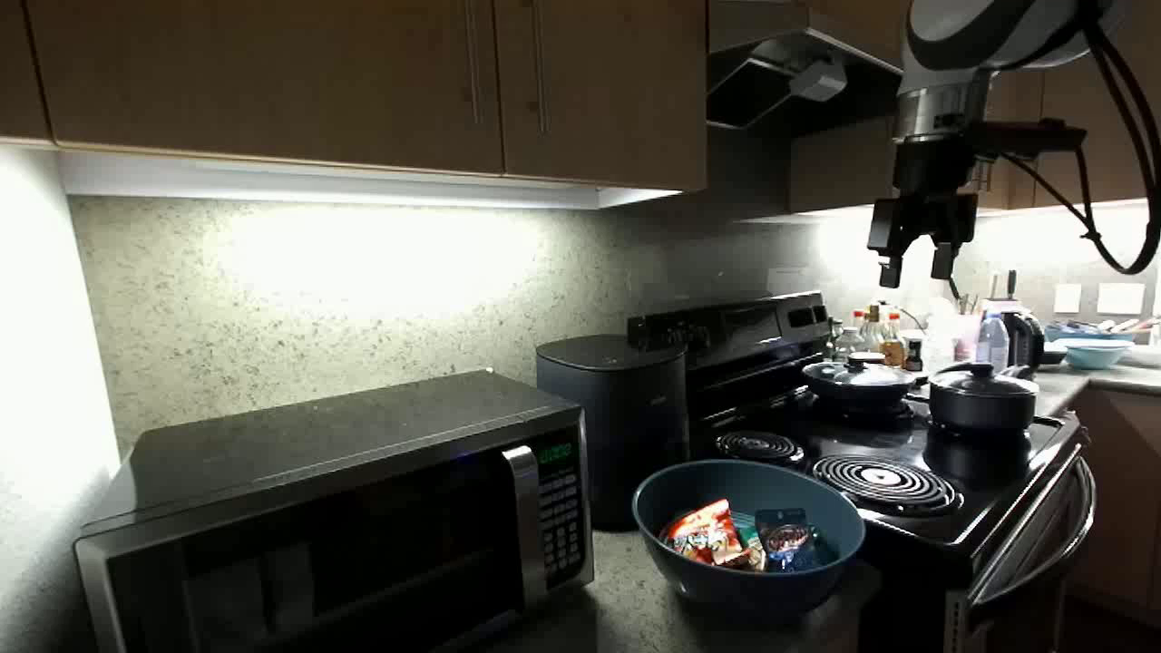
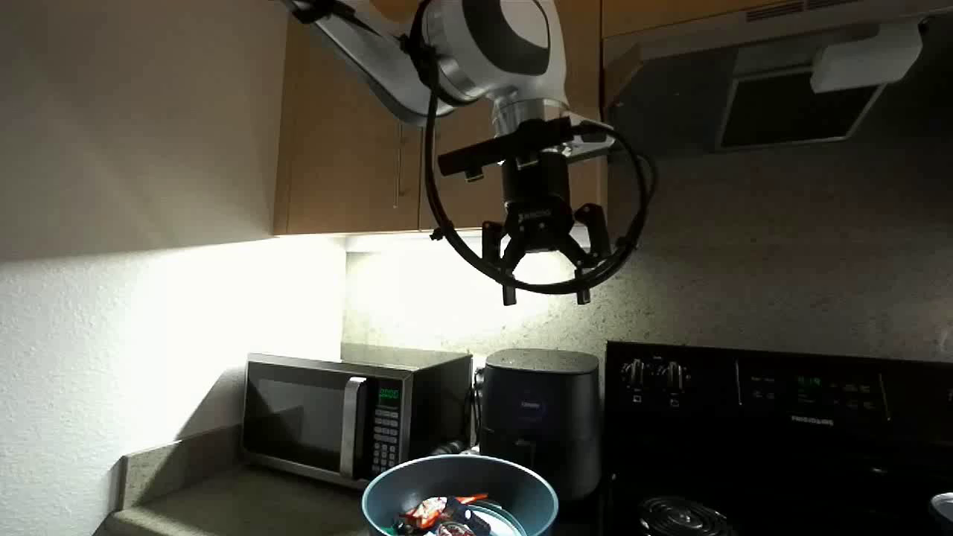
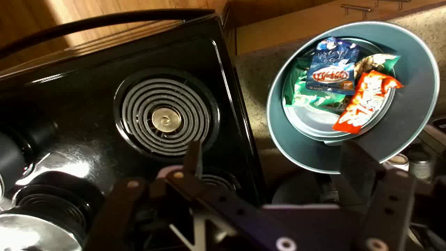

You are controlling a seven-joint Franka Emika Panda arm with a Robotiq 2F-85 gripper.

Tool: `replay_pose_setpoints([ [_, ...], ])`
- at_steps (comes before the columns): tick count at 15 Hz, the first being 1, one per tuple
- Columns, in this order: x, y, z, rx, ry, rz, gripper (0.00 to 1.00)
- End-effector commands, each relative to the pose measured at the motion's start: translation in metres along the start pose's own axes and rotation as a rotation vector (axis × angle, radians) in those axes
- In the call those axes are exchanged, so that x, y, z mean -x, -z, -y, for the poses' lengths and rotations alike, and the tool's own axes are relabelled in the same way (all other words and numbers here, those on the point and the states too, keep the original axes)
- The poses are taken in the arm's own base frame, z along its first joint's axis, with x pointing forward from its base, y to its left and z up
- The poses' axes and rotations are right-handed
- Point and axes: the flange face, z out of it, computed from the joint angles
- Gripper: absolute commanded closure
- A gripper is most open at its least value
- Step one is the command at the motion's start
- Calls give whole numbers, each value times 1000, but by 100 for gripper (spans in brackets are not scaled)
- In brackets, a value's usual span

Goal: Remove the wrappers from the bowl

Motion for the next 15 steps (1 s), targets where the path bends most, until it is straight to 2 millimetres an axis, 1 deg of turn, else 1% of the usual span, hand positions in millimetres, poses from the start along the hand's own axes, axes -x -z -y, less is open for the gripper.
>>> replay_pose_setpoints([
  [1,0,0,0,0,0,1,0],
  [7,0,0,0,0,-1,1,0],
  [8,-2,-3,3,-1,11,8,0],
  [11,-10,-22,27,7,82,35,0],
  [13,-13,-35,47,21,140,64,0],
  [15,-14,-48,63,39,182,98,0],
])
